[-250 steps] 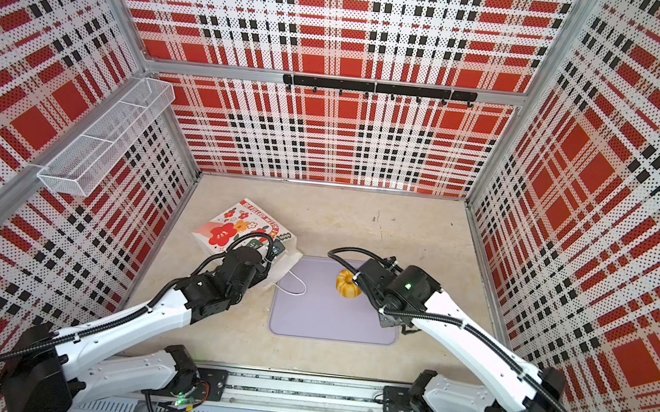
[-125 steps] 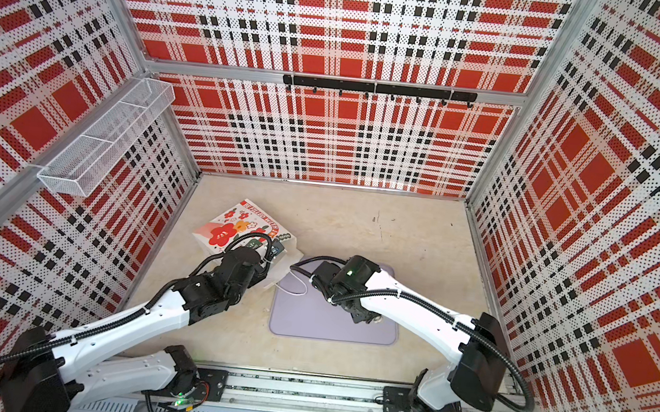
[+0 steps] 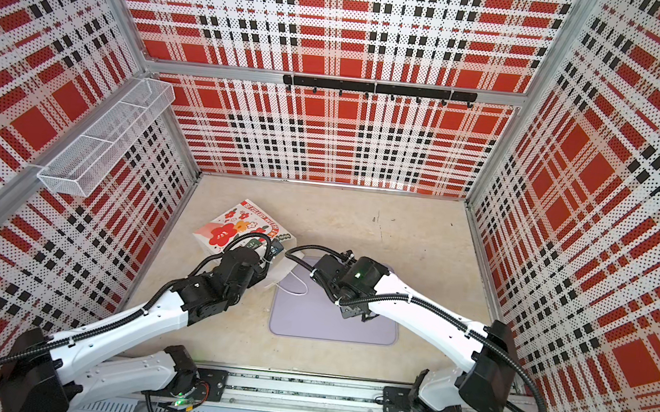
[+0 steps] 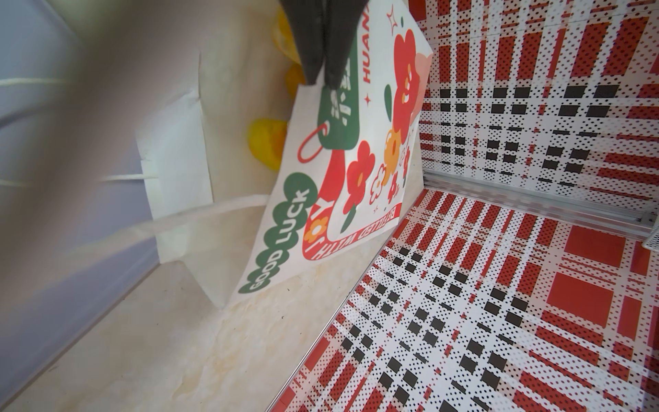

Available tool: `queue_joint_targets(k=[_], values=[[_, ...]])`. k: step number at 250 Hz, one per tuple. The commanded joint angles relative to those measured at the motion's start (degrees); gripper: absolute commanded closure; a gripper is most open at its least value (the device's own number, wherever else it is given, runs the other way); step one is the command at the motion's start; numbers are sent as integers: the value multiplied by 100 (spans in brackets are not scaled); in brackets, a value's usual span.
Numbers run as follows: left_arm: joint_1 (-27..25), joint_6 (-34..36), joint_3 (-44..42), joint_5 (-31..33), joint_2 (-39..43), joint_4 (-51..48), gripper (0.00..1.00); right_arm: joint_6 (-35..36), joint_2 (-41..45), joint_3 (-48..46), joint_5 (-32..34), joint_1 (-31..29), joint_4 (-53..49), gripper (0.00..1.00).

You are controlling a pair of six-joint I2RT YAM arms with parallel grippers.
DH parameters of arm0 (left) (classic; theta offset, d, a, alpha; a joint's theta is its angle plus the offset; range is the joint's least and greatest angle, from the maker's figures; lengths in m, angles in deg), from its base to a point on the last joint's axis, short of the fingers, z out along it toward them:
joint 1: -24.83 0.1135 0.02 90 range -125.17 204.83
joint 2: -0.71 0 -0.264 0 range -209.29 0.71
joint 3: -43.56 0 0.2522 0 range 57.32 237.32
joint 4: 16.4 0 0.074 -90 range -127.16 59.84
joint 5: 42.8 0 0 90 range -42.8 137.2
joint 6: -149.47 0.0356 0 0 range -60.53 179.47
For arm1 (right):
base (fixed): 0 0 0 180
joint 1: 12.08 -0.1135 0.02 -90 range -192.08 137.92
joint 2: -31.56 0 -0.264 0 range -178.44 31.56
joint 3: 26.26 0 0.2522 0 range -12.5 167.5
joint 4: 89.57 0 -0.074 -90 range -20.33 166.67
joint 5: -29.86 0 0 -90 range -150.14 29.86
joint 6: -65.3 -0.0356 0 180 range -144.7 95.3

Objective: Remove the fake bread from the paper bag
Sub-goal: 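Carry the roll onto the tray beside the first roll and release it, then lift the tongs away from the rolls on the tray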

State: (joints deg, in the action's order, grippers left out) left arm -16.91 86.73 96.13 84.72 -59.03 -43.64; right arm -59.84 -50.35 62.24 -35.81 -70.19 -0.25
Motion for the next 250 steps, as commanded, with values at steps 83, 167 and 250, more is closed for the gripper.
queue_joint_targets(k=[83,167,250], values=[[-70,-10,-18,-87,139,69,100,-314,1100,-724,-972,-52,819,78],[-103,-11,-31,-70,156,56,100,-459,1447,-902,-762,-1,468,89],[-119,-11,-31,-78,146,64,100,-116,1877,-1514,-1114,704,692,98]])
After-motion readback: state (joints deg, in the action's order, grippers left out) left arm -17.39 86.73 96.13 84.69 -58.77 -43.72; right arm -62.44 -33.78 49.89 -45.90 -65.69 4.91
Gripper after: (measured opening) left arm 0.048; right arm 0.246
